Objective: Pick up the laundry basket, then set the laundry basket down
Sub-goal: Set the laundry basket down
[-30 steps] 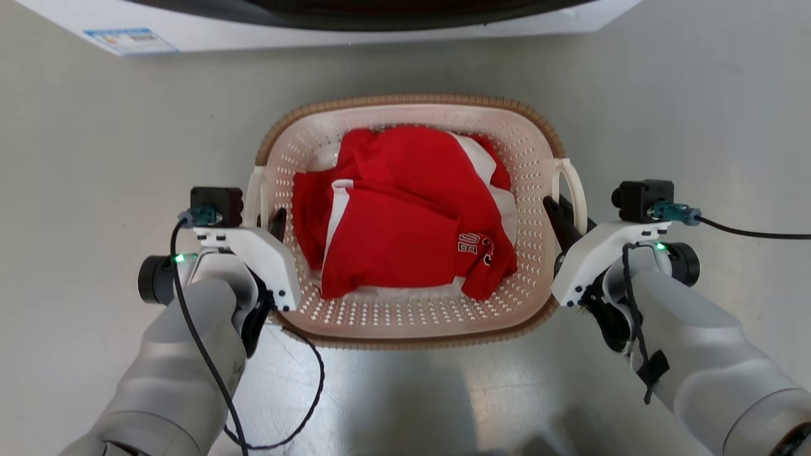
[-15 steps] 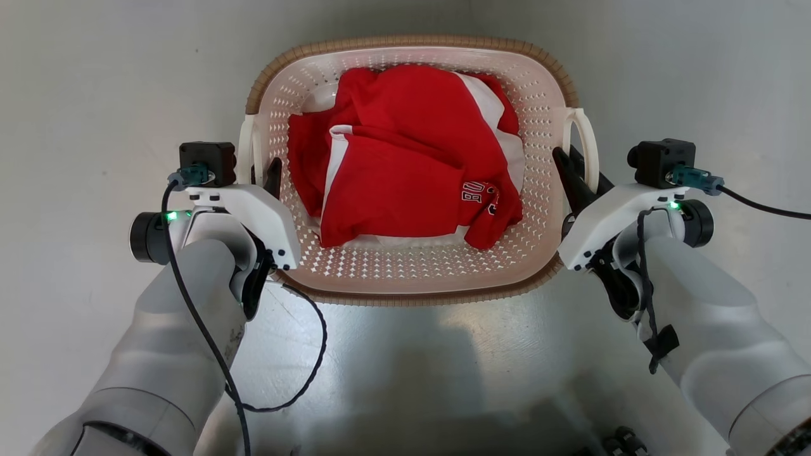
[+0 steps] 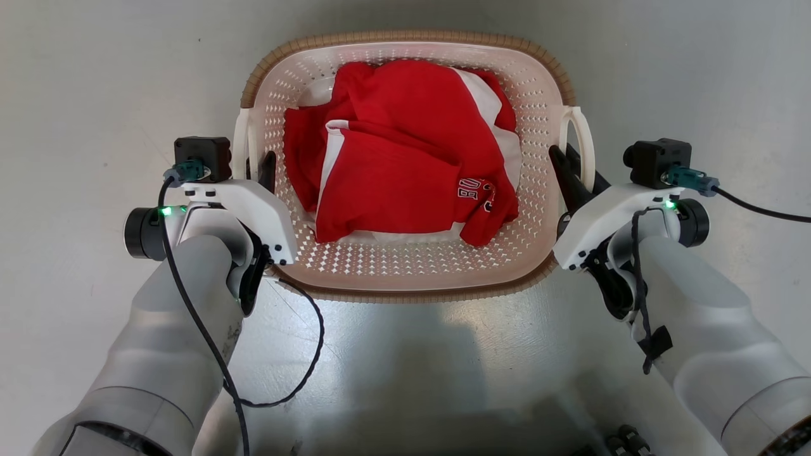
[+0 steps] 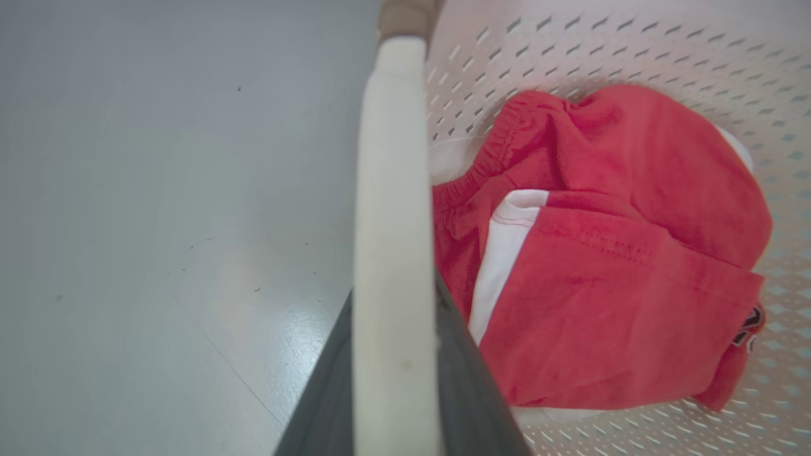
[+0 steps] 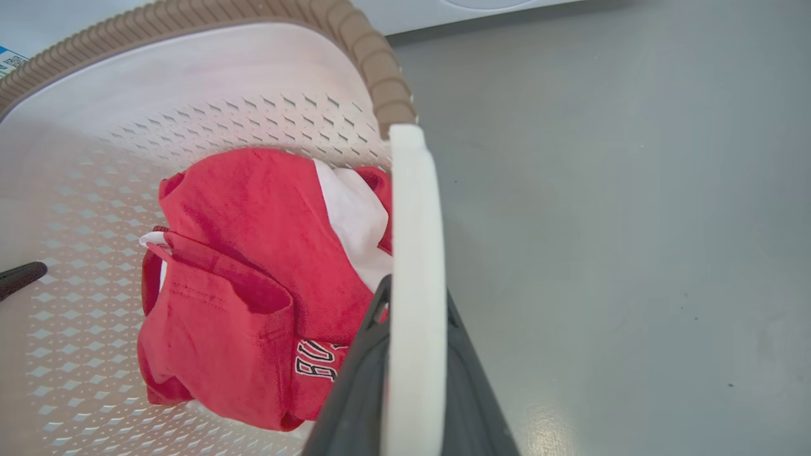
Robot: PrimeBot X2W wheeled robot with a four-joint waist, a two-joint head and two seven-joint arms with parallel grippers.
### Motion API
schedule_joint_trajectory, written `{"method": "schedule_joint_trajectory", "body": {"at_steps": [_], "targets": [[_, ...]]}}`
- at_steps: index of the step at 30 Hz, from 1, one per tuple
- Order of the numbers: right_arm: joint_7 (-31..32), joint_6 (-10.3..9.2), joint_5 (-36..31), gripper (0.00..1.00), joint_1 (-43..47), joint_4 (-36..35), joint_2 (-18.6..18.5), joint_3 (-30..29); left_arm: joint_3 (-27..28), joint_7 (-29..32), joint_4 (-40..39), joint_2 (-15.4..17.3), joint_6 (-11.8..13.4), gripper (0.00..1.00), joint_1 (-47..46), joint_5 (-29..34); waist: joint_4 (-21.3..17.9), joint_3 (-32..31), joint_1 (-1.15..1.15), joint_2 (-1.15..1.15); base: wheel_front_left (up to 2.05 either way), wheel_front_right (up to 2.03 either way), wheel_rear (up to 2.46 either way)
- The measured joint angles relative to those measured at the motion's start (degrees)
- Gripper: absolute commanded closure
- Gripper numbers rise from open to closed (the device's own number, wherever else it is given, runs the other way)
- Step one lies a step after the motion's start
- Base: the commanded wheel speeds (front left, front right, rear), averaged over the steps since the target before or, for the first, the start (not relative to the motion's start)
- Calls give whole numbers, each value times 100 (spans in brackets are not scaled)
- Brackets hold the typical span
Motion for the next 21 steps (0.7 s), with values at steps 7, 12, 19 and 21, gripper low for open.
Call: {"method": "schedule_joint_trajectory", "body": {"at_steps": [7, 12, 19, 21], "targets": [[-1, -4, 24, 100, 84, 8, 70, 65, 157, 1, 71, -23, 157, 100, 2, 204, -1, -32, 0, 0, 0, 0, 0], [-2, -7, 77, 100, 81, 1, 75, 176, 267, 1, 103, -22, 149, 100, 4, 263, -6, -39, 0, 0, 0, 0, 0], [-1, 25, 103, 0, 79, -1, 79, 266, 348, 0, 140, -45, 97, 0, 4, 358, -1, -45, 0, 0, 0, 0, 0], [-1, 46, 103, 0, 80, 1, 87, 283, 347, 0, 165, -45, 41, 0, 4, 360, -3, -52, 0, 0, 0, 0, 0]]}}
